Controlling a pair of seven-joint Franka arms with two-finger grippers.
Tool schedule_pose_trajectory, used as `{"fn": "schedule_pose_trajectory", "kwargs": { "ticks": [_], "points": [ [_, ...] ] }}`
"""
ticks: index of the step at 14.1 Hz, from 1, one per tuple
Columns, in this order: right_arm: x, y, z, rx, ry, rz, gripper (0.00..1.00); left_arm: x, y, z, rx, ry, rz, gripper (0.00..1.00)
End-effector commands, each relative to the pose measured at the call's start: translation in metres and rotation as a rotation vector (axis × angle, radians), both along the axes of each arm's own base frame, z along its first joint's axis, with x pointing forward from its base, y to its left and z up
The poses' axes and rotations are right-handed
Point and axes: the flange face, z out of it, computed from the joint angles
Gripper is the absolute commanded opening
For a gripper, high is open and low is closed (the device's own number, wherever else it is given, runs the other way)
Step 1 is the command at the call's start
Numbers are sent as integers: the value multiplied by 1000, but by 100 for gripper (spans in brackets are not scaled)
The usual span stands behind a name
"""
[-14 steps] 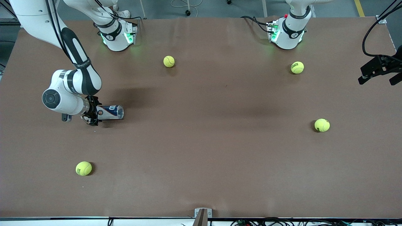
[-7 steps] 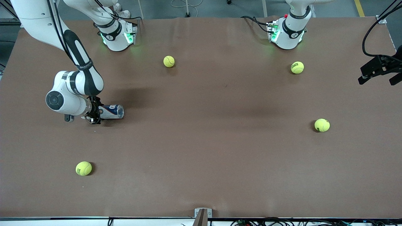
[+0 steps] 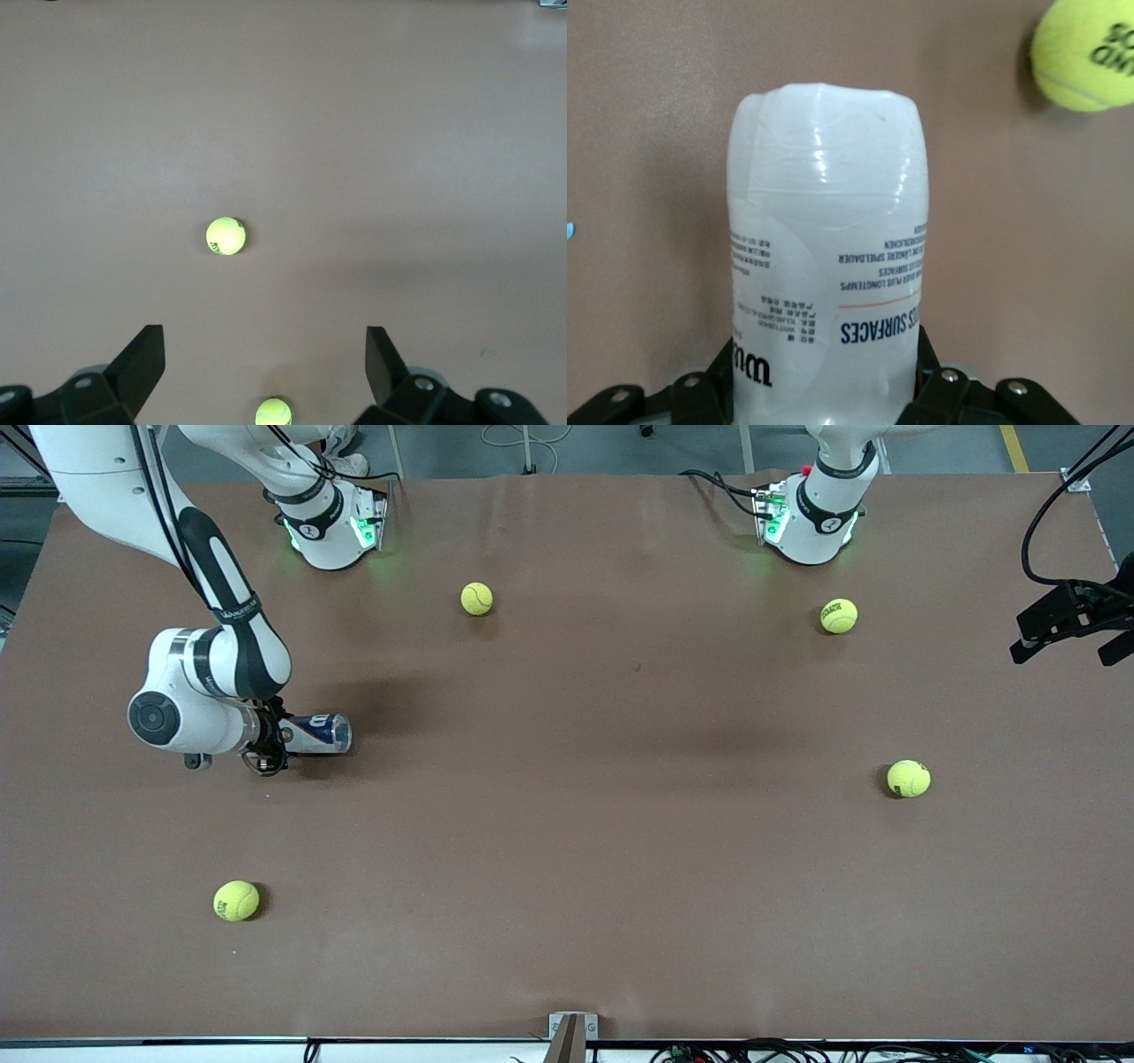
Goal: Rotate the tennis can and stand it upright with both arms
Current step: 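Lift the can with the right gripper and carry it toward the table middle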
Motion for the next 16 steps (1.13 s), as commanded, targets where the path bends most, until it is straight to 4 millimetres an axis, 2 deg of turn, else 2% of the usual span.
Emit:
{"fn": "schedule_pose_trajectory", "kwargs": {
  "ticks": [1,3,5,11,15,16],
  "points": [
    [13,14,31,-4,31,11,74,-1,-1,4,-1,4,1,100],
    [26,34,52,-4,32,8,72,-1,0,4,1,4,2,100],
    [36,67,66,17,13,2,72,-1,-1,4,-1,4,1,100],
    [39,184,97,72,-30,-44,72,-1,-1,4,0,4,0,100],
    [35,271,129,129,-87,-26,72,-1,0,4,0,5,0,100],
    [33,292,124,125,-92,-16,72,-1,0,4,1,5,0,100]
  ]
}}
